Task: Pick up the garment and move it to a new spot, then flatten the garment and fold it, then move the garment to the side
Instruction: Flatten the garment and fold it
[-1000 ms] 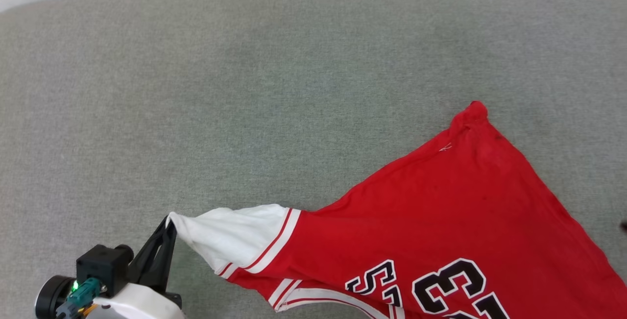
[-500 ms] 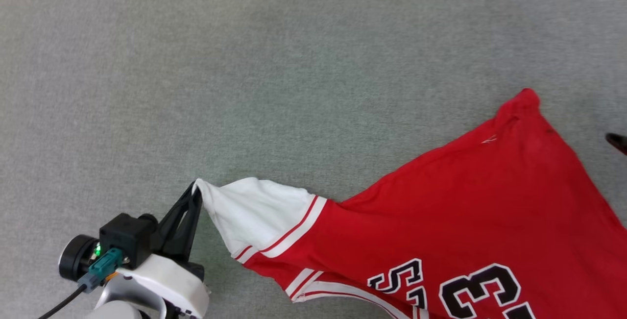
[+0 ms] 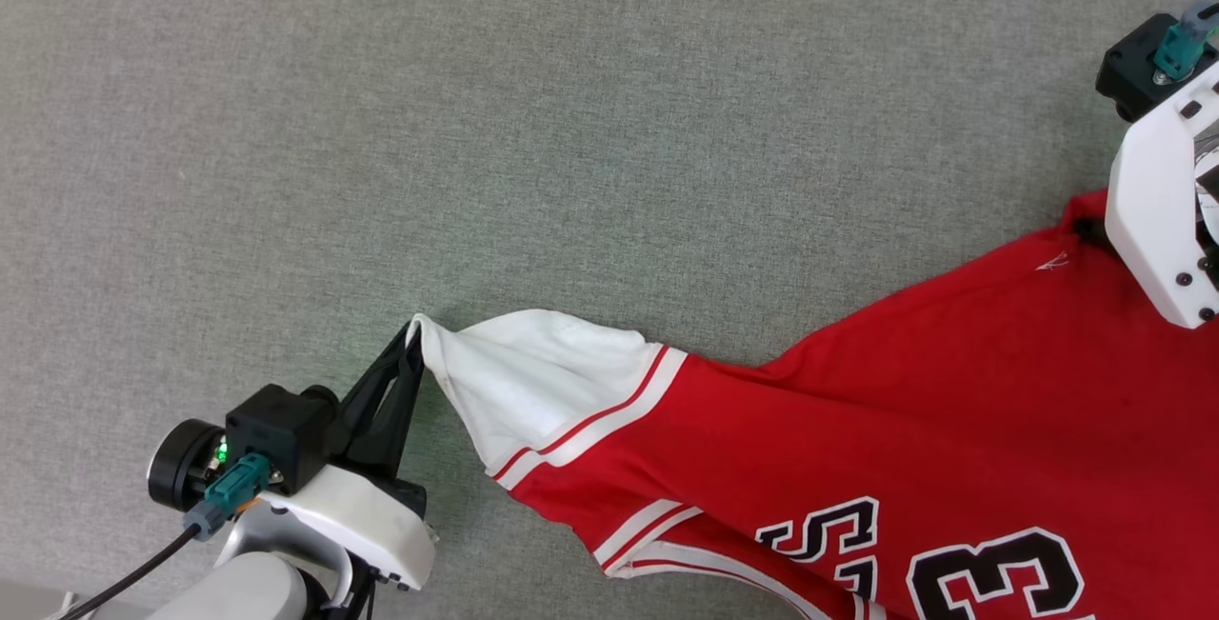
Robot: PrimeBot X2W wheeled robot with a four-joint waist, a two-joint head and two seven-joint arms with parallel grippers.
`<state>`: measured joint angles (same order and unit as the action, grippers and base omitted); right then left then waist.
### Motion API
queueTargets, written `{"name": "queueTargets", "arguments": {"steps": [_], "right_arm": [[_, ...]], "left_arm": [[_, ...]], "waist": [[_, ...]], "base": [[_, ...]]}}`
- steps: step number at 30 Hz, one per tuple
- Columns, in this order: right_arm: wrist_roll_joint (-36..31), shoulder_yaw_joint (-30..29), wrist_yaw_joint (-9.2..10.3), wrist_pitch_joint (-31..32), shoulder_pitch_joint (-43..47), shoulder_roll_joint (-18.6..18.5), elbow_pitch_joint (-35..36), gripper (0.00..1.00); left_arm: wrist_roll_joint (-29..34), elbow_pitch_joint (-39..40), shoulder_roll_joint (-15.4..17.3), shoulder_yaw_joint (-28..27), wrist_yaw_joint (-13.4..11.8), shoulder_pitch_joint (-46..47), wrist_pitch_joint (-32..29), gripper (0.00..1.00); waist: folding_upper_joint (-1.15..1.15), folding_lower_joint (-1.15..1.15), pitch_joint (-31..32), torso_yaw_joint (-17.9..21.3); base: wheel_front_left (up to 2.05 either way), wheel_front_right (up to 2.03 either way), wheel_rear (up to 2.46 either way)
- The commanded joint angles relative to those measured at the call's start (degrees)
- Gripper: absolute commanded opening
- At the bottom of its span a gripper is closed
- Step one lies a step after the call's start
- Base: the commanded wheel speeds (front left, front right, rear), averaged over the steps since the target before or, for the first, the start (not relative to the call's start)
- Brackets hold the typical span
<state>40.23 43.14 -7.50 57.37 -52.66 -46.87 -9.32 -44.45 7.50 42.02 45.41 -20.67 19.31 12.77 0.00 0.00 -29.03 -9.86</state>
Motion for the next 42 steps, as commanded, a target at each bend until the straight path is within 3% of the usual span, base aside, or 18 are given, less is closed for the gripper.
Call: {"name": "queueTargets", "arguments": {"steps": [1,3,4,5,16,23,27,32,42], "right_arm": [[0.83,2.95,0.01,-0.43,2.1,0.55,-2.14,1.0],[2.09,4.74,0.01,-1.92,2.09,0.8,-3.5,1.0],[2.07,5.04,0.01,-3.59,1.53,0.95,-3.83,0.09],[2.29,5.44,0.01,-4.8,0.75,1.01,-4.19,0.0],[3.92,3.12,0.05,-23.13,-6.8,-0.07,-2.7,0.0],[3.35,0.42,0.05,-30.65,-10.66,2.56,-2.71,0.0],[1.43,-2.44,0.06,-33.89,-14.62,5.94,-4.38,0.0],[-3.91,-5.47,0.05,-36.89,-19.89,10.9,-7.21,0.0],[-13.09,-10.87,0.05,-39.21,-33.61,16.36,-13.86,0.0]], "left_arm": [[0.37,-0.28,-0.34,-0.01,0.22,0.79,0.21,0.0],[0.32,-0.69,-0.5,0.1,0.36,0.84,0.26,0.0],[0.24,-0.97,-0.52,0.14,0.3,0.76,0.25,0.0],[0.19,-1.16,-0.52,0.18,0.38,0.68,0.29,0.0],[1.78,0.51,1.27,-2.18,0.25,4.52,0.39,0.0],[2.9,1.97,4.26,-6.48,1.02,13.1,-1.31,0.0],[4.2,2.34,5.64,-7.96,2.96,20.4,-3.75,0.0],[6.61,-0.43,4.68,-8.24,6.91,32.3,-7.32,0.0],[11.13,-13.52,-3.65,-7.91,14.79,59.43,-10.31,0.0]], "waist": [[0.0,0.0,-0.13,-0.07],[0.0,0.0,0.15,0.09],[0.0,0.0,0.46,0.31],[0.0,0.0,0.95,0.57],[0.0,0.0,9.29,4.38],[0.0,0.0,11.12,8.38],[0.0,0.0,10.1,10.69],[0.0,0.0,7.5,11.95],[0.0,0.0,0.63,12.29]], "base": [[0.0,0.0,0.0],[0.0,0.0,0.0],[0.0,0.0,0.0],[0.0,0.0,0.0],[0.0,0.0,0.0],[0.0,0.0,0.0],[0.0,0.0,0.0],[0.0,0.0,0.0],[0.0,0.0,0.0]]}}
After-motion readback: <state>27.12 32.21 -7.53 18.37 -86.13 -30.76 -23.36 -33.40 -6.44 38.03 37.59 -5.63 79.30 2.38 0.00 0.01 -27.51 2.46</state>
